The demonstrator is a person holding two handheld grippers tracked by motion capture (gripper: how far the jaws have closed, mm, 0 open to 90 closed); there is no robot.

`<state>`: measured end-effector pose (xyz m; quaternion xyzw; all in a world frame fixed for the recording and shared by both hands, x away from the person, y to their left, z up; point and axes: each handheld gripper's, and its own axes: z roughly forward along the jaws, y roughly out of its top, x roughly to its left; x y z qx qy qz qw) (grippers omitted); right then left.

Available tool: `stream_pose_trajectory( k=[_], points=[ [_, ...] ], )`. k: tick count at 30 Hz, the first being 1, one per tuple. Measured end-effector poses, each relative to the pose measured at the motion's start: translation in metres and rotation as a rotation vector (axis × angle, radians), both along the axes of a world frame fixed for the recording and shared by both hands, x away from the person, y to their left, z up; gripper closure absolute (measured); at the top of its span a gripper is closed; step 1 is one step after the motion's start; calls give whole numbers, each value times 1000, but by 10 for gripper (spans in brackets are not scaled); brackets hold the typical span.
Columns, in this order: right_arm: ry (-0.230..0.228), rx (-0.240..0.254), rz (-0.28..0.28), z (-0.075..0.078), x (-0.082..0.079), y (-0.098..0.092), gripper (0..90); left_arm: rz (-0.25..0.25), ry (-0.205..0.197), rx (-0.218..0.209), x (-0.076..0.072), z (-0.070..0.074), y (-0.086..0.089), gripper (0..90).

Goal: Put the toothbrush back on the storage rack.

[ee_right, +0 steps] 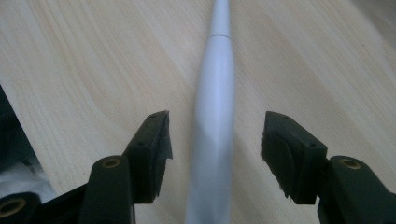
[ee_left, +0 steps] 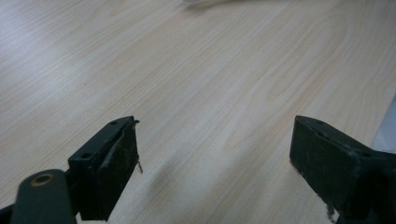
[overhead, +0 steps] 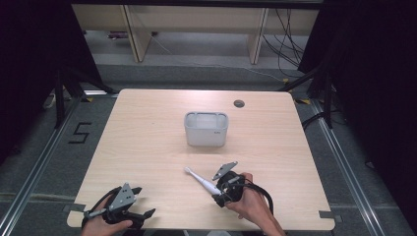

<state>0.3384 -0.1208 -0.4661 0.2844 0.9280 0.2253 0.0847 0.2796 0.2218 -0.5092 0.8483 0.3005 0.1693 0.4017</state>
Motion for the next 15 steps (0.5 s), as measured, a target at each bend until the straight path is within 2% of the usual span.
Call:
stream_pose_trajectory(
  k=[1,3,4,5,6,7,9,13,15],
  points=[
    [23,-23,4,0,3,6,432,-13,-1,25,1,1,2,148],
    [17,-42,17,-1,5,7,436,-16,-10,27,1,1,2,148],
    [20,-73,39,-1,8,11,448,-2,-12,14,1,0,0,148],
    [28,-81,38,-2,8,13,450,-2,-9,20,1,0,1,147],
    [28,-81,38,-2,8,13,450,-2,-9,20,1,0,1,148],
    [47,-71,18,-2,8,16,453,-9,10,10,0,1,1,148],
    [53,-77,37,-3,12,18,466,-9,14,8,0,1,1,147],
    [67,-97,40,-3,17,23,483,-17,-1,22,1,1,1,148],
    [72,-118,49,-4,20,25,499,-5,-14,20,1,0,1,148]
  ],
)
